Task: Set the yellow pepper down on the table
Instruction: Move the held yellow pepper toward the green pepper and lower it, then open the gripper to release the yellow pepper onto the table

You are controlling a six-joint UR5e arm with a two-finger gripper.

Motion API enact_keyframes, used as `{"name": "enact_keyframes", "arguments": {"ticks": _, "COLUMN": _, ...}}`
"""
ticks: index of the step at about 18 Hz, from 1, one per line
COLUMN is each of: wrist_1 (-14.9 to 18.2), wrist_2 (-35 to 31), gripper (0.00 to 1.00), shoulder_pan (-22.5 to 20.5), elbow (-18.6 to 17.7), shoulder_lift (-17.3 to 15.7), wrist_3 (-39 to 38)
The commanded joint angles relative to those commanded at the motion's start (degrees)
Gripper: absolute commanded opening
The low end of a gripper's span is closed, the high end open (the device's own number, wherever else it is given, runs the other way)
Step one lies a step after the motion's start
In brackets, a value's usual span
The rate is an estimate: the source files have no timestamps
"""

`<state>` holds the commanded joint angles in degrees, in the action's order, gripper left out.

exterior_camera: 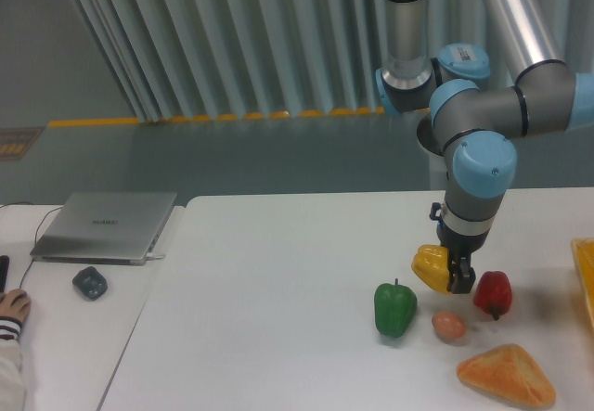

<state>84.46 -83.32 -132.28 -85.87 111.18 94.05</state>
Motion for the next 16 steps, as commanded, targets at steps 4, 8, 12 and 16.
{"name": "enact_keyframes", "arguments": {"ticks": 4, "wrist_1": -0.09, "wrist_2": -1.14, "gripper": 0.82, "shoulder_pan": 0.44, "elbow": -0.09, "shoulder_lift": 0.18, "wrist_3": -0.88}}
{"name": "enact_keyframes", "arguments": {"ticks": 8, "wrist_1": -0.44, "wrist_2": -1.41, "gripper": 0.89, "shoulder_pan": 0.71, "elbow": -0.09, "shoulder_lift": 0.27, "wrist_3": -0.80}}
{"name": "enact_keyframes", "arguments": {"ticks": 12, "wrist_1": -0.53, "wrist_2": -1.32, "gripper": 1.00, "shoulder_pan": 0.71, "elbow": -0.09, "shoulder_lift": 0.27, "wrist_3": -0.45}}
{"name": "enact_keyframes", "arguments": {"ticks": 16, "wrist_1": -0.53, "wrist_2": -1.32, "gripper": 1.00, "shoulder_pan": 0.71, "elbow": -0.09, "shoulder_lift": 0.27, "wrist_3": -0.71}}
